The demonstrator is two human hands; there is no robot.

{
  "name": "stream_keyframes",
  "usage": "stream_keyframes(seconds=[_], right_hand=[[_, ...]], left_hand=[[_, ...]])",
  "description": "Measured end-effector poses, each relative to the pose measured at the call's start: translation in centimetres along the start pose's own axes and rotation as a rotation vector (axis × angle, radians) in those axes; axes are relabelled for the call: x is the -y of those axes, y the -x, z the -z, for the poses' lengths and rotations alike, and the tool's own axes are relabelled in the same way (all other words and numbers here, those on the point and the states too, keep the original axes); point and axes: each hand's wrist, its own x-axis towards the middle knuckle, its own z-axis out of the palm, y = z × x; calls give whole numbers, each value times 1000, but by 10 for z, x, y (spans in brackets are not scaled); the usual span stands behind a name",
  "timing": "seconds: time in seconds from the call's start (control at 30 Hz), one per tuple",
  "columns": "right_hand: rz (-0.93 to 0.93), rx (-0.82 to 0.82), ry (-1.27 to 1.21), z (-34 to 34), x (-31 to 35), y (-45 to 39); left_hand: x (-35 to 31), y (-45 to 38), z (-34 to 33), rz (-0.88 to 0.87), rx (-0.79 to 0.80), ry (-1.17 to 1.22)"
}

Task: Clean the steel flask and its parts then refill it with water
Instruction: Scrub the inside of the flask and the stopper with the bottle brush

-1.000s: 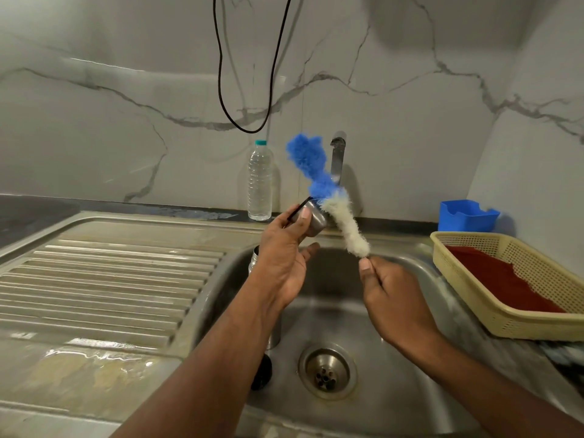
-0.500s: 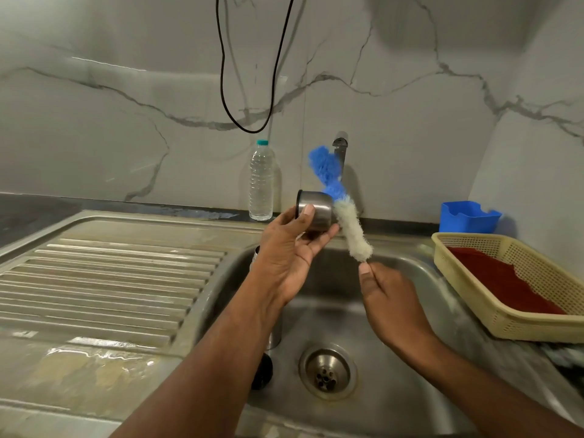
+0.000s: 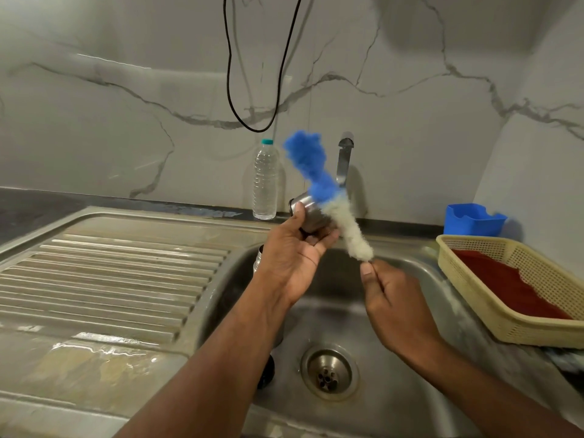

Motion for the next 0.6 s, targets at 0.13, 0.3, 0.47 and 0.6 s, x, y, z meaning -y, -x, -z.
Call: stream_keyframes(seconds=[0.13,0.3,0.47,0.6], right_hand=[[-78,16,-26,2,0,-3],[6,0,8,2,1,-1],[-21,-17,-25,10,1,-6],[-5,9,18,12,-1,-9]], left_hand=[[2,0,3,35,7,7],[2,3,4,38,61,-61],[-2,5,3,-24,50,-168],[-12,2,9,-98,-25,-191]])
